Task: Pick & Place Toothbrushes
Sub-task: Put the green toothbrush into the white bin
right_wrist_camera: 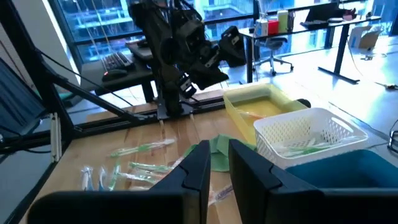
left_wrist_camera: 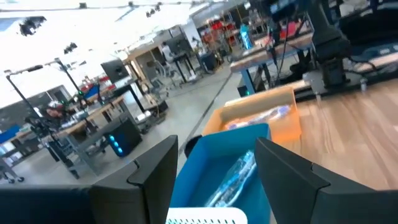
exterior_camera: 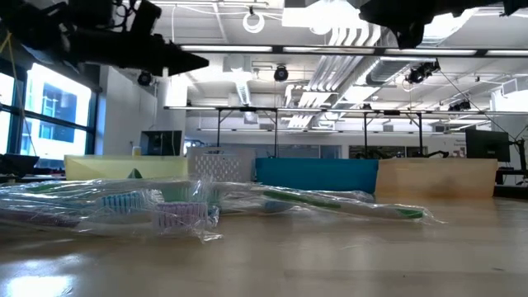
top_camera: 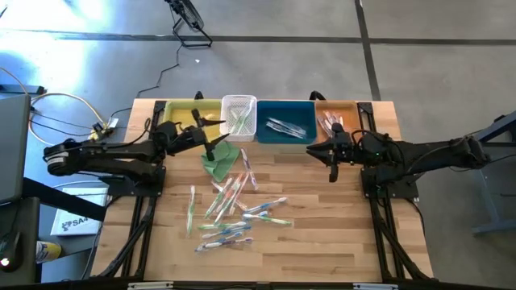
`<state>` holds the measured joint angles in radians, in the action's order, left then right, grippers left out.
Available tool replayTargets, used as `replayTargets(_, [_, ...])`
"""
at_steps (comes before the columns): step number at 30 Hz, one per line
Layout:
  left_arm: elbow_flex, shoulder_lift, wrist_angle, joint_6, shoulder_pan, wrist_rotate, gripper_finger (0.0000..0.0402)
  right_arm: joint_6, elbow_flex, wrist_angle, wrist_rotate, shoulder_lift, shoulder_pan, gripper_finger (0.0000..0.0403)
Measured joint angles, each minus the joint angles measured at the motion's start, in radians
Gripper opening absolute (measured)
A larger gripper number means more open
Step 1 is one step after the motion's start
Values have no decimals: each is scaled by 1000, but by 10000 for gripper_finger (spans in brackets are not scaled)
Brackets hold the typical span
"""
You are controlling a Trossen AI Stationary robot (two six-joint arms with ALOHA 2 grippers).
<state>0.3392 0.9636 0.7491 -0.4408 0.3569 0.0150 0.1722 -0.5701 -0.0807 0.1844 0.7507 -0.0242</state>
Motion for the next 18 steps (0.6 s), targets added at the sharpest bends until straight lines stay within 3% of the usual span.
replayTargets(8, [-72, -124, -14, 26, -20, -5, 207, 11, 113, -104, -3, -49, 0, 50])
replayTargets(18, [-91, -219, -74, 26, -149, -5, 207, 18, 163, -137, -6, -50, 0, 50])
